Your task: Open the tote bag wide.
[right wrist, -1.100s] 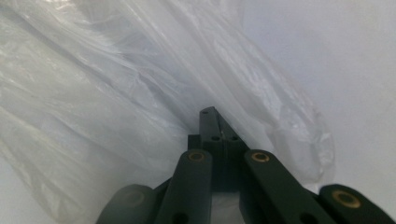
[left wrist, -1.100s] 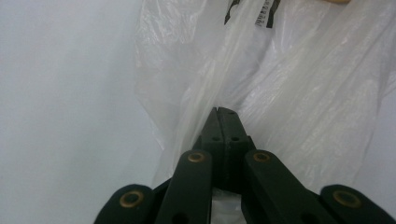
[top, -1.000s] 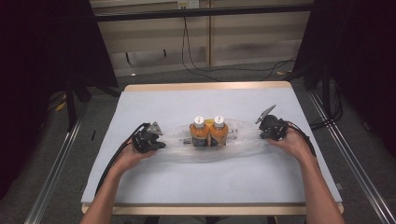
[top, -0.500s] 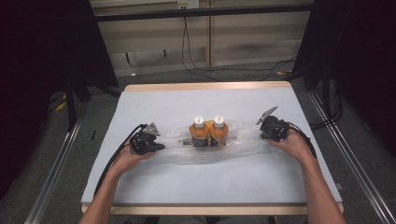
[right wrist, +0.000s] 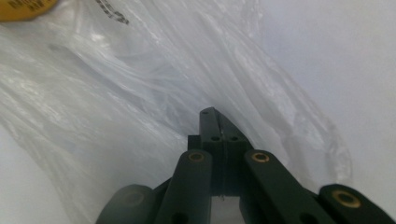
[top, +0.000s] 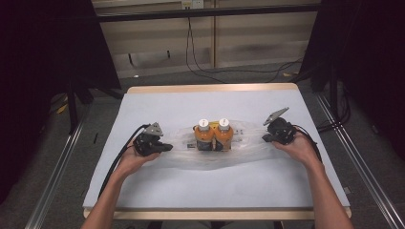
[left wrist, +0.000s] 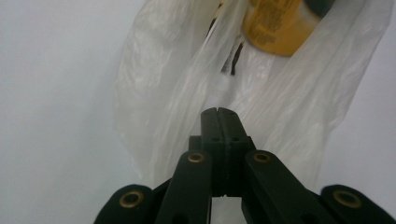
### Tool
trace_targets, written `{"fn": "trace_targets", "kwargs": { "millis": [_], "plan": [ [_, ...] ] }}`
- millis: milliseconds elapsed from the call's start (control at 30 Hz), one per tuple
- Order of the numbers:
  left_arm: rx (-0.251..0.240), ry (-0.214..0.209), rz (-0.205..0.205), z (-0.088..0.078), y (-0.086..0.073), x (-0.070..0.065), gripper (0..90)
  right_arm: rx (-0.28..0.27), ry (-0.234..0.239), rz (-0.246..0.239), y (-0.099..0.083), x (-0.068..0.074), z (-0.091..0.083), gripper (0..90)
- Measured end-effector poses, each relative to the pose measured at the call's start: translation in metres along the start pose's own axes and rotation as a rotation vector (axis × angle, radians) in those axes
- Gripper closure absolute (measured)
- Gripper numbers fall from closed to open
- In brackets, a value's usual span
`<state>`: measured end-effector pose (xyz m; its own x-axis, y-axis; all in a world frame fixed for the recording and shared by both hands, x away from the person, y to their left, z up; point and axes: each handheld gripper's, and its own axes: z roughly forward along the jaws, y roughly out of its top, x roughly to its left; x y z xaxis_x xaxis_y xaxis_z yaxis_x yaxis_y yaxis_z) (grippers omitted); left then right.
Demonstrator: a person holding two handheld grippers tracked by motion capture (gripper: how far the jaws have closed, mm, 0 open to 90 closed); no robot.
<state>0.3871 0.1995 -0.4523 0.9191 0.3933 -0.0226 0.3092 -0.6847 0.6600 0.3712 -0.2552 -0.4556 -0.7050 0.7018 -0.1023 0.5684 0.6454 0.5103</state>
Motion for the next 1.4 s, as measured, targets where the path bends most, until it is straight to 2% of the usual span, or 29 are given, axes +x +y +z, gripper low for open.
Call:
{"fn": "trace_targets", "kwargs": {
  "millis": [33,133,200,233,300,367,467,533,600,667,900,1067,1100,1233,1267,1300,1367,1400],
  "plan": [
    [-0.007,-0.006,0.013,-0.001,0.004,-0.003,90.0,-0.012,0.003,-0.002,0.001,0.001,-0.002,90.0],
    [-0.043,-0.013,0.012,-0.002,0.011,-0.009,90.0,-0.049,0.018,0.005,0.002,0.003,-0.01,90.0],
    [-0.072,-0.024,-0.007,-0.004,0.013,-0.011,90.0,-0.085,0.028,0.016,0.003,0.003,-0.015,90.0],
    [-0.105,-0.038,-0.023,-0.005,0.015,-0.012,90.0,-0.105,0.037,0.014,0.004,0.003,-0.017,90.0],
    [-0.136,-0.046,-0.012,-0.009,0.021,-0.018,90.0,-0.144,0.072,0.023,0.005,0.005,-0.021,90.0],
    [-0.162,-0.041,-0.024,-0.011,0.028,-0.021,90.0,-0.183,0.102,0.028,0.007,0.006,-0.023,90.0],
    [-0.189,-0.063,-0.024,-0.011,0.03,-0.024,89.3,-0.199,0.113,0.028,0.009,0.009,-0.024,90.0],
    [-0.225,-0.086,-0.049,-0.009,0.031,-0.027,87.7,-0.22,0.125,0.026,0.012,0.011,-0.026,90.0],
    [-0.228,-0.097,-0.043,-0.006,0.032,-0.029,87.5,-0.242,0.142,0.026,0.015,0.013,-0.028,90.0],
    [-0.233,-0.13,-0.032,-0.005,0.033,-0.033,89.7,-0.269,0.159,0.026,0.017,0.016,-0.031,90.0],
    [-0.266,-0.156,0.002,0.003,0.043,-0.048,90.0,-0.363,0.241,0.035,0.03,0.021,-0.037,90.0],
    [-0.26,-0.164,0.037,0.014,0.05,-0.062,90.0,-0.385,0.284,0.03,0.041,0.026,-0.033,90.0],
    [-0.273,-0.172,0.03,0.017,0.051,-0.064,90.0,-0.385,0.293,0.028,0.044,0.028,-0.03,90.0],
    [-0.282,-0.182,0.039,0.025,0.061,-0.072,90.0,-0.364,0.303,0.005,0.053,0.034,-0.024,90.0],
    [-0.278,-0.173,0.049,0.026,0.063,-0.074,90.0,-0.363,0.3,-0.006,0.06,0.037,-0.021,90.0],
    [-0.281,-0.184,0.042,0.031,0.066,-0.077,90.0,-0.356,0.304,-0.021,0.066,0.038,-0.017,90.0],
    [-0.275,-0.171,0.048,0.035,0.069,-0.079,90.0,-0.348,0.304,-0.026,0.069,0.038,-0.014,90.0],
    [-0.276,-0.18,0.047,0.038,0.07,-0.079,90.0,-0.345,0.309,-0.026,0.07,0.037,-0.012,90.0]
  ]
}}
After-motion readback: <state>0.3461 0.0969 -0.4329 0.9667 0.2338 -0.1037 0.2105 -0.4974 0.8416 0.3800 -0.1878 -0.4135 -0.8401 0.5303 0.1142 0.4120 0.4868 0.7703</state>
